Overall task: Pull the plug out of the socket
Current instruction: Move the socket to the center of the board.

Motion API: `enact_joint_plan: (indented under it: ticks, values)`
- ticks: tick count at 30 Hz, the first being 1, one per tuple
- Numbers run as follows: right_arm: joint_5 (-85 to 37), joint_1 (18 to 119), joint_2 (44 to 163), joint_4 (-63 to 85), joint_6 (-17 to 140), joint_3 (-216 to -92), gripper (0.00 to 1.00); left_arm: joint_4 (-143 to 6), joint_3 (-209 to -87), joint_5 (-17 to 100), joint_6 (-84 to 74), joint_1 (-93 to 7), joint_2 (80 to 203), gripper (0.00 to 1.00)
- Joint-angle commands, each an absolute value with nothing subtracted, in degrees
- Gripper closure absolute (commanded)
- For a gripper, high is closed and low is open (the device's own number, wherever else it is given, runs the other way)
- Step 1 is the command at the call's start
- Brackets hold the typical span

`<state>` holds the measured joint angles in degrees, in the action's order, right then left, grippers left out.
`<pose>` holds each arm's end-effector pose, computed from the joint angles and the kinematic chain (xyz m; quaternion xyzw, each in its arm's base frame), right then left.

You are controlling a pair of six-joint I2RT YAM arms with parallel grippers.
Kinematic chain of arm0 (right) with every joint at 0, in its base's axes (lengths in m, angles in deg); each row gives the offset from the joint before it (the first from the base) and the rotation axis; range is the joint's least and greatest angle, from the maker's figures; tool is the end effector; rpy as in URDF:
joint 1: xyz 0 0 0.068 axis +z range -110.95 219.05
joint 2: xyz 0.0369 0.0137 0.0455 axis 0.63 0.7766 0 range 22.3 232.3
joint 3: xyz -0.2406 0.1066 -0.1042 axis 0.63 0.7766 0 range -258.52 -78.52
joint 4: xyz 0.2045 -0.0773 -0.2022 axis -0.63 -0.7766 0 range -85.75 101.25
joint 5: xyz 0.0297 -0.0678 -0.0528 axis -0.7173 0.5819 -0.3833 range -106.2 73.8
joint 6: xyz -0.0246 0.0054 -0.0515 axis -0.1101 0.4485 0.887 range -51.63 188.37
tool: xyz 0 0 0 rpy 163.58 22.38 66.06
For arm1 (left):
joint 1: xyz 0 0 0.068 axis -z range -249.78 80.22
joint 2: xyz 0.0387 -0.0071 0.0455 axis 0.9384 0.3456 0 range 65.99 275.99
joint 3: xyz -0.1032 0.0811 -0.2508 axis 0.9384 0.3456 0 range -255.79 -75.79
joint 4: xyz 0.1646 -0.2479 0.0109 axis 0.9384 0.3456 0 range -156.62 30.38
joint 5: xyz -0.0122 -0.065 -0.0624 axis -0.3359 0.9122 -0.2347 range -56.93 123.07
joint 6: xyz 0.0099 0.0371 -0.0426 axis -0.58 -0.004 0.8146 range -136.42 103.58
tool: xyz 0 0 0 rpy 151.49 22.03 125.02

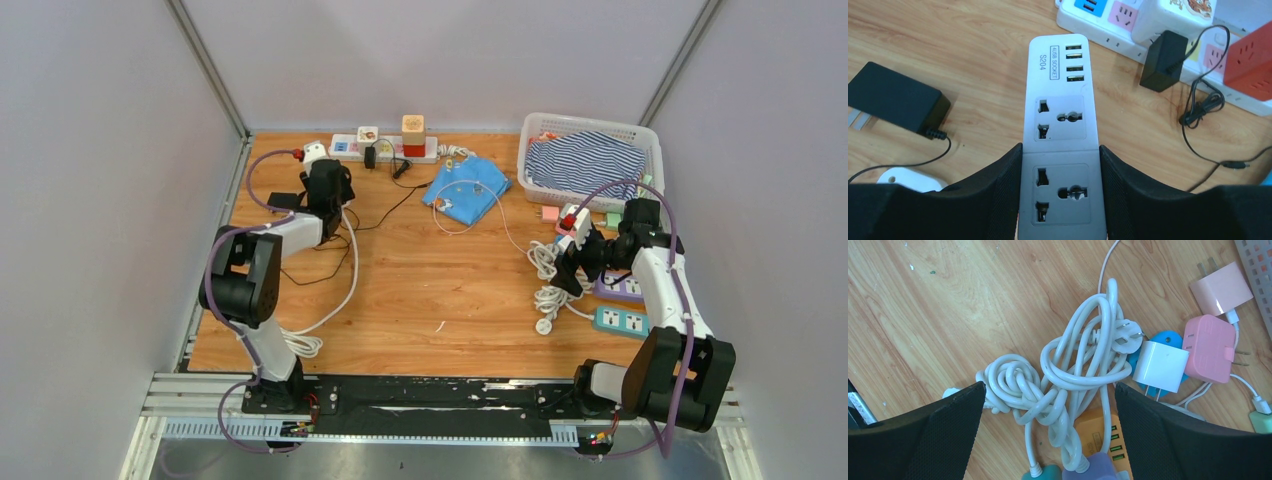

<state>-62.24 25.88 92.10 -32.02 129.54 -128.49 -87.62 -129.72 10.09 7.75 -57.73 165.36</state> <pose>0.2583 -0.0305 0.2404 -0.4472 0.7807 0.1737 0.4004 0.4021 -0.0698 0.1785 -0.1942 0.8079 -0.0057 0.5563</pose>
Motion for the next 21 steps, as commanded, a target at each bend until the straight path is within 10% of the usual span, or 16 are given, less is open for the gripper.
enact_joint_plan:
  ticks: [1,21]
  values:
    - [-63.83,25.11,91.21,-33.05,130.41,-127.51,0.00,-86.16,-135.76,7.41,9.10,-58.86,168.98,1.00]
    - [-64.02,25.18,91.56,-33.06,130.41,-127.55,0.00,-76.73,-144.63,4.96,23.45,-65.75,178.55,0.96]
